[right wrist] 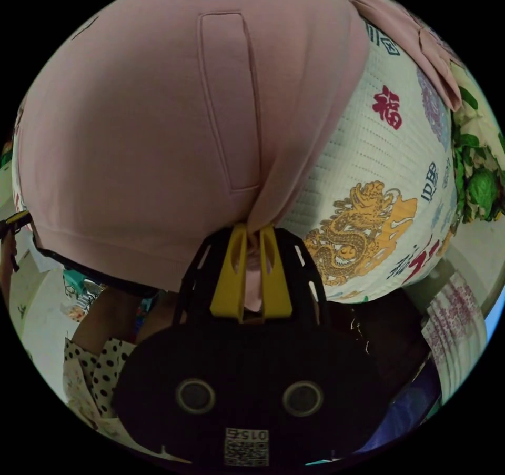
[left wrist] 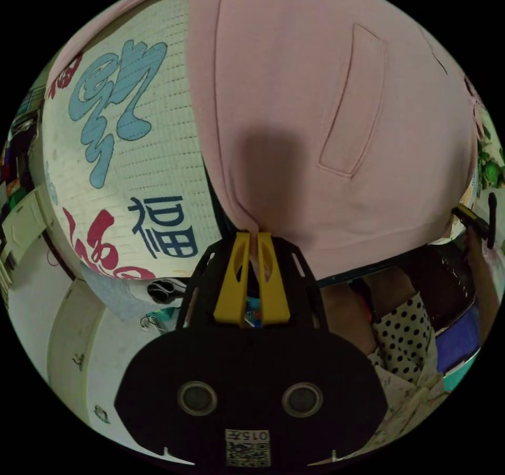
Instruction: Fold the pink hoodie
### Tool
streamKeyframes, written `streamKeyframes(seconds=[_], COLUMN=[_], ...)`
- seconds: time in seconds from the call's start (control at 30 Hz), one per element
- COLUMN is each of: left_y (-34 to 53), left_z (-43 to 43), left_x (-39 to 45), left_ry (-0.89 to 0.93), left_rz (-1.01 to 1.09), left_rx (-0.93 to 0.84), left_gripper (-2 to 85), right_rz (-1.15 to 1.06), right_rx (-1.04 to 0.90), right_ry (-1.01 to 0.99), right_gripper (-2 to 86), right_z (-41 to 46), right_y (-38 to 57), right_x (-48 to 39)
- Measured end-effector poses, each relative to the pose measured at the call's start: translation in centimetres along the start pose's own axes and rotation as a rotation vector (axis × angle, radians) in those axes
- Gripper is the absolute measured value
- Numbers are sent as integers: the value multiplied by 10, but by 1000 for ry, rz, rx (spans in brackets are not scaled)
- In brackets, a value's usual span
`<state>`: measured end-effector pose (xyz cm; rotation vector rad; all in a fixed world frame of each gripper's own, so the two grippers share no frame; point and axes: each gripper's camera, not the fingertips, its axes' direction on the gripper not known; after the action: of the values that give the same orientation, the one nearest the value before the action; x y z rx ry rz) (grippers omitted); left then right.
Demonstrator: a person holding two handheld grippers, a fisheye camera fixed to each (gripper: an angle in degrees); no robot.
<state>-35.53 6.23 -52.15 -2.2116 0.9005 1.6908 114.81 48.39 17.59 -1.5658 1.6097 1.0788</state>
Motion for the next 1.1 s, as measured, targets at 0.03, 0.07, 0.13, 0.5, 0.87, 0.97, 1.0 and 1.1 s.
streamKeyframes(seconds=[0.03,0.07,0.13,0.5,0.87,0.97,1.0,1.1], left_y=[3,4,10,51,124,151,164,198], left_z=[-9,-13,-32,-125,-229,-259,-271,-305], left_x=[6,10,23,70,114,127,133,145], left_ry=[-8,-13,-32,-74,-155,-196,-217,-255], left_rz=[12,20,39,60,33,1,-14,-14], left_rx=[0,0,-5,-11,50,88,111,163], left_gripper=[-3,-3,-3,-4,-2,2,6,28], right_rz=[-2,-7,-13,0,159,220,249,202], right_rx=[-1,-3,-6,-25,121,169,184,243], right_ry=[1,5,8,27,-11,-18,-31,-95], right_gripper=[39,38,36,21,26,30,33,44], right_z=[1,3,7,38,74,85,88,93], right_y=[1,3,6,52,152,188,203,249], right_x=[1,2,3,15,31,34,37,47])
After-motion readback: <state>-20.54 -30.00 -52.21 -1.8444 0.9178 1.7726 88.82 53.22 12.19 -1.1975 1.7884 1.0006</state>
